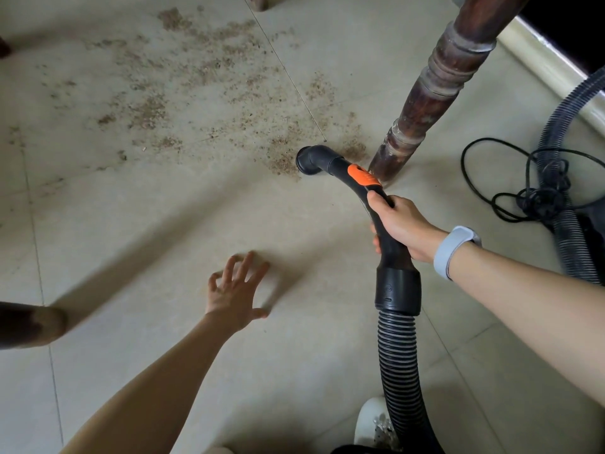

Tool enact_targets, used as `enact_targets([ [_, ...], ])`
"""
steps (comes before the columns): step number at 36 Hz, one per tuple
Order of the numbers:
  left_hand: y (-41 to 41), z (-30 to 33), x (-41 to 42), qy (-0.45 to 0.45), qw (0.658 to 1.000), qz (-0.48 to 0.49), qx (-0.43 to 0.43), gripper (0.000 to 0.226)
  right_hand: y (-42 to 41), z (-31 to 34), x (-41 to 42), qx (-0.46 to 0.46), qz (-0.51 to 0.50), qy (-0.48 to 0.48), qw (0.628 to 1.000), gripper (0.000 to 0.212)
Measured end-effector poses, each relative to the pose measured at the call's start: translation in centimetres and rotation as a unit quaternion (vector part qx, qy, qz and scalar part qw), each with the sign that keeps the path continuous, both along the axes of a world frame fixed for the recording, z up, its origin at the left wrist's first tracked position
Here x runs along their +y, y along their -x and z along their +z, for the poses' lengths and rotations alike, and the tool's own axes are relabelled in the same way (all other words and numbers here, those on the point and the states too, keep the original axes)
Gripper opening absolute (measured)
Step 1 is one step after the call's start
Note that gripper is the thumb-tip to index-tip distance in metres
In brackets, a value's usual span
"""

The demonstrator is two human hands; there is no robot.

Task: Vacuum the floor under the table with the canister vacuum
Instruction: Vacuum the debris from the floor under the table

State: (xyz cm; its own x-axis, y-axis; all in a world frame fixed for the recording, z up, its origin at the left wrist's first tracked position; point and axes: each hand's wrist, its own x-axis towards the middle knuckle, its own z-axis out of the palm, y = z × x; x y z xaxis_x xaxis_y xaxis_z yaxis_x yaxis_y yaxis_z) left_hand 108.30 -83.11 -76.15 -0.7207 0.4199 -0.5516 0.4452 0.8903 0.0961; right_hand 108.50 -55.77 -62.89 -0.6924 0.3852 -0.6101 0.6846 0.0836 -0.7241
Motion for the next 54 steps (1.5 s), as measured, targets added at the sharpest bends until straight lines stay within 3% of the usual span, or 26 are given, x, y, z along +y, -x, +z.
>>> enact_targets([
  [19, 0.0, -0.1, 0.0, -0.004, 1.000, 0.001, 0.006, 0.095, -0.7, 0.2, 0.4, -0.015, 0.011, 0.018, 1.000, 0.033],
  [26, 0.0, 0.0, 0.1, -0.005, 1.000, 0.003, 0.003, 0.096, -1.2, 0.4, 0.2, -0.016, 0.047, 0.000, 0.999, 0.031],
  [39, -0.1, 0.3, 0.2, -0.010, 1.000, 0.000, 0.005, 0.092, 1.9, -0.2, -1.1, -0.009, 0.025, -0.048, 0.999, 0.033],
  [54, -0.2, 0.1, 0.1, -0.020, 1.000, 0.005, 0.005, 0.092, 1.9, 0.2, -1.1, -0.026, 0.029, -0.001, 0.999, 0.032],
])
